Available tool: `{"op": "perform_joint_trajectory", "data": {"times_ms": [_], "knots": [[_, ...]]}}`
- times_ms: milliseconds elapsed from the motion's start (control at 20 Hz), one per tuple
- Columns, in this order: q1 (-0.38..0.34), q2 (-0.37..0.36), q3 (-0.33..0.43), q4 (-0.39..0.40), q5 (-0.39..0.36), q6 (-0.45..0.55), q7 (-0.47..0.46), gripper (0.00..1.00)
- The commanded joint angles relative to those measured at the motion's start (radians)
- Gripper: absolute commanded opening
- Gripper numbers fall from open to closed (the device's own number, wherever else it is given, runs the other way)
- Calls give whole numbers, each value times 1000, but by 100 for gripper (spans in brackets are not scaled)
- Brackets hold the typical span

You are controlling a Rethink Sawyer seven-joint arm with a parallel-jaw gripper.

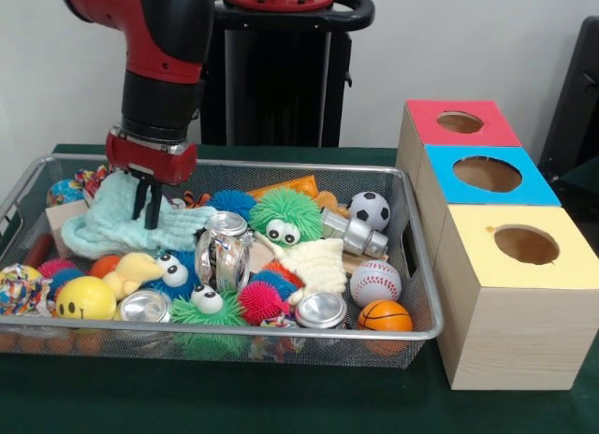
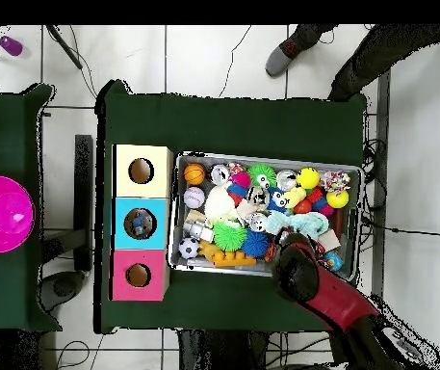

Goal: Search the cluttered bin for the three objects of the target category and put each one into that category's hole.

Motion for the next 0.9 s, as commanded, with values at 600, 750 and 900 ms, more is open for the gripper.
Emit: {"op": "perform_joint_trajectory", "data": {"times_ms": [600,750,900], "knots": [[-40,-174,38,-359,-160,741,-89,0],[-44,-192,47,-346,-174,741,-70,0],[-41,-201,48,-337,-177,747,-49,0]]}}
